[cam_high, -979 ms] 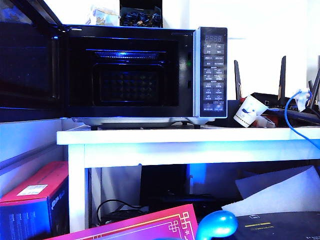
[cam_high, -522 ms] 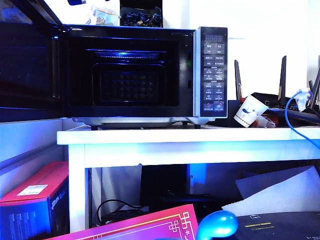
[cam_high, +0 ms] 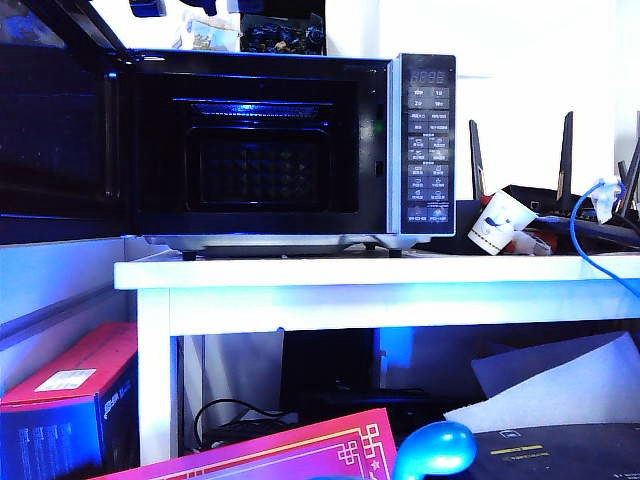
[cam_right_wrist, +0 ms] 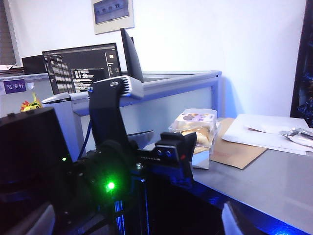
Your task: Open the microwave door, place the box of snacks from the top of the microwave inside, then close the microwave door.
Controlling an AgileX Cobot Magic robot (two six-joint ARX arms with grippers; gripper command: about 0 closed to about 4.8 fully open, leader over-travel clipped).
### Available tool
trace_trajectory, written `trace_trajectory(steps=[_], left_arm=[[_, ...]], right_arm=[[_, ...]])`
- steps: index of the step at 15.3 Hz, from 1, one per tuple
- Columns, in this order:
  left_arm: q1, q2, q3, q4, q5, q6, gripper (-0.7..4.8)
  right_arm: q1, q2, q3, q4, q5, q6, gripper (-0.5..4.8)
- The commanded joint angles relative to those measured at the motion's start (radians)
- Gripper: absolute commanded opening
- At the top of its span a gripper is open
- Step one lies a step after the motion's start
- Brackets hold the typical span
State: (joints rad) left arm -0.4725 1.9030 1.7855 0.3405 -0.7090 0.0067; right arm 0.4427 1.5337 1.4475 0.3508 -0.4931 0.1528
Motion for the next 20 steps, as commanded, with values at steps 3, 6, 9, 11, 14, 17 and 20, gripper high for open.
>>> trace_trajectory(steps=[3,6,9,11,14,17,20], left_arm=[[-0.001,-0.003,0.003,-0.022,-0.085,0.054,4.79],[-0.001,-0.006,0.003,-0.025,-0.135,0.100,4.79],[-0.001,-0.028,0.003,-0.024,-0.188,0.120,4.79],[-0.015,-0.057,0.003,0.013,-0.167,0.113,4.79],[-0.039,-0.073,0.008,0.076,0.011,0.082,4.79],[-0.040,-0.021,0.008,0.119,0.066,0.038,4.79],[-0.043,0.029,0.008,0.220,0.043,0.064,4.79]], right_arm=[[0.002,-0.005,0.005,0.021,0.002,0.004,4.79],[0.002,-0.005,0.005,0.021,0.002,0.004,4.79],[0.002,-0.005,0.005,0.020,0.002,0.004,4.79],[0.002,-0.005,0.005,0.020,0.002,0.003,4.79],[0.002,-0.005,0.005,0.021,0.002,0.003,4.79],[0.002,-0.013,0.005,0.029,-0.001,0.003,4.79],[0.005,-0.027,0.005,0.039,-0.018,0.005,4.79]])
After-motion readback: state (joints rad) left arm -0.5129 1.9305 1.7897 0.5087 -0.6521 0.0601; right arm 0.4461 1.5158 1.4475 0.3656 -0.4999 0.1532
